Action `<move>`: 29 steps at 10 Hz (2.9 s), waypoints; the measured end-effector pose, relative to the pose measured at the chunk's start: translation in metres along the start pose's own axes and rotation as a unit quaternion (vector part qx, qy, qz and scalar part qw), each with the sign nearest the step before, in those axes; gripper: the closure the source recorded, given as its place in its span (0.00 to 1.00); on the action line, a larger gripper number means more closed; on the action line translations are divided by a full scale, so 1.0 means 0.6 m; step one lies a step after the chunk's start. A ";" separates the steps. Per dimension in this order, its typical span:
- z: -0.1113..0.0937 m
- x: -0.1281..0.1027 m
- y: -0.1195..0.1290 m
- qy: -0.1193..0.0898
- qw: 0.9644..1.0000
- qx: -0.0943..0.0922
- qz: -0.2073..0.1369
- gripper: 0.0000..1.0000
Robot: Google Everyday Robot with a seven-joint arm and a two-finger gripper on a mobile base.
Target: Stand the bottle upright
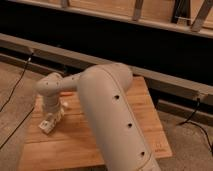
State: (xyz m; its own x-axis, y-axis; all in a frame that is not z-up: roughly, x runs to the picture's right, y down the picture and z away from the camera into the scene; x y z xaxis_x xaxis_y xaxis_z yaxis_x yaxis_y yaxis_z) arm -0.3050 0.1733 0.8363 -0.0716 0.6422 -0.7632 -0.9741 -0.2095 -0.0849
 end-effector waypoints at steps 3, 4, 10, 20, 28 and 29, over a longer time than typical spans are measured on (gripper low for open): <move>0.009 -0.008 -0.017 0.001 1.000 0.011 0.005 1.00; 0.011 -0.010 -0.021 0.000 1.000 0.014 0.006 1.00; -0.006 -0.032 -0.031 -0.022 0.999 0.036 -0.001 1.00; -0.128 -0.065 -0.065 -0.153 0.971 0.006 -0.181 1.00; -0.198 -0.057 -0.158 -0.118 0.882 -0.065 -0.452 1.00; -0.209 -0.055 -0.152 -0.111 0.872 -0.078 -0.470 1.00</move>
State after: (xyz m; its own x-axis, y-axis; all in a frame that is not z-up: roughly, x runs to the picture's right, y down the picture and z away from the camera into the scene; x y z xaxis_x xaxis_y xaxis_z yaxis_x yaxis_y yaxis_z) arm -0.1868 0.0788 0.7890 0.6856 0.7082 -0.1684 -0.5854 0.3990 -0.7058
